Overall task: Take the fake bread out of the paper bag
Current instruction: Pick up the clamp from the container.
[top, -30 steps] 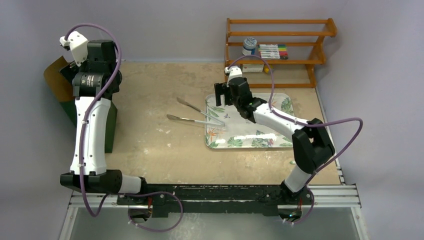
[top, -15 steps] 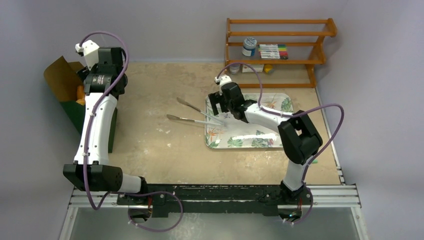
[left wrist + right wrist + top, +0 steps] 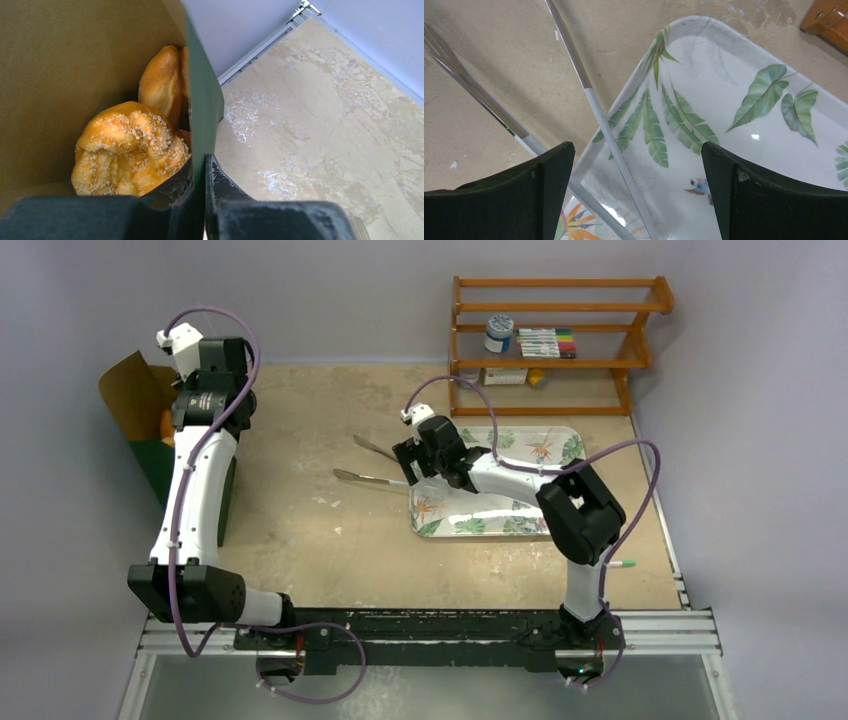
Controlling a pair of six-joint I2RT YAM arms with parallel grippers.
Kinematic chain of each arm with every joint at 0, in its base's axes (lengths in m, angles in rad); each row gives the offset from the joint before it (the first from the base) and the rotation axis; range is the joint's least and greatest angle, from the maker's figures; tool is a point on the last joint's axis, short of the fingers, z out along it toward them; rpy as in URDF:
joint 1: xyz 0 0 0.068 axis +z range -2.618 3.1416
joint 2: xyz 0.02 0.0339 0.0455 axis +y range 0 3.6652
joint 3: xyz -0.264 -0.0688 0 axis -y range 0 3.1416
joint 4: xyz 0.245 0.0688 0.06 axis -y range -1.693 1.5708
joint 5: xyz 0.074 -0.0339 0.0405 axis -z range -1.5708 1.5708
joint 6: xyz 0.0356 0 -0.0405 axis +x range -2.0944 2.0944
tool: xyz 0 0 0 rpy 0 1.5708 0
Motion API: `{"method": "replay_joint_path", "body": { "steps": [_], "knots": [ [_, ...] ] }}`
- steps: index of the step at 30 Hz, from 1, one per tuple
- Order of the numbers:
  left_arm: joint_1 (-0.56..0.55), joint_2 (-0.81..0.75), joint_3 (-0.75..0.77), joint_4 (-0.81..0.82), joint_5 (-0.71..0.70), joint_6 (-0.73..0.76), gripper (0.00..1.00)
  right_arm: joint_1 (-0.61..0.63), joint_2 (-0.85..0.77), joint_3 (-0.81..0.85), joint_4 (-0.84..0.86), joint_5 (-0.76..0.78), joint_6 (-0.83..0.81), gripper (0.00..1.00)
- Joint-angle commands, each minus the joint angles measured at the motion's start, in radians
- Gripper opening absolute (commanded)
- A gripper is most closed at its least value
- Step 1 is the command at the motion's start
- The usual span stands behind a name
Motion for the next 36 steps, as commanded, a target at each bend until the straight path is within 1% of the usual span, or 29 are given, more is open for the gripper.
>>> {"method": "replay_joint_path", "body": {
  "steps": [1, 4, 7, 10, 13, 16, 19, 21, 24, 27, 32, 36],
  "knots": [
    [0.008, -0.006, -0.029, 0.036, 0.047, -0.017, 0.02, -0.007, 0.014, 0.047, 0.008, -0.004, -0.014, 1.00],
    [0.008, -0.011, -0.053, 0.043, 0.085, -0.034, 0.00, -0.007, 0.030, 0.055, 0.005, -0.005, -0.016, 0.99],
    [0.007, -0.020, -0.085, 0.053, 0.127, -0.057, 0.00, -0.007, 0.053, 0.067, 0.000, -0.025, -0.017, 0.93],
    [-0.007, -0.036, -0.123, 0.069, 0.143, -0.078, 0.00, -0.007, 0.073, 0.073, -0.001, -0.041, -0.017, 0.82],
    [-0.056, -0.052, -0.154, 0.078, 0.116, -0.089, 0.00, -0.007, 0.074, 0.068, 0.001, -0.045, -0.017, 0.71],
    [-0.119, -0.051, -0.175, 0.085, 0.090, -0.110, 0.00, -0.006, 0.078, 0.062, -0.006, -0.052, -0.018, 0.56],
    [-0.182, -0.039, -0.197, 0.103, 0.082, -0.136, 0.00, -0.006, 0.079, 0.050, -0.010, -0.058, -0.013, 0.34],
    [-0.227, -0.023, -0.208, 0.115, 0.084, -0.156, 0.00, -0.007, 0.075, 0.044, -0.017, -0.069, -0.008, 0.22],
    [-0.290, -0.004, -0.217, 0.146, 0.064, -0.176, 0.00, -0.006, 0.062, 0.035, -0.031, -0.078, -0.004, 0.07],
    [-0.338, 0.022, -0.214, 0.176, 0.055, -0.188, 0.00, -0.007, 0.033, 0.025, -0.031, -0.068, 0.000, 0.00],
    [-0.421, 0.083, -0.210, 0.249, 0.066, -0.193, 0.00, -0.007, -0.028, 0.017, -0.052, -0.014, 0.040, 0.00],
    [-0.499, 0.165, -0.180, 0.292, 0.059, -0.191, 0.00, -0.007, -0.061, 0.006, -0.115, 0.041, 0.075, 0.00]
  ]
}}
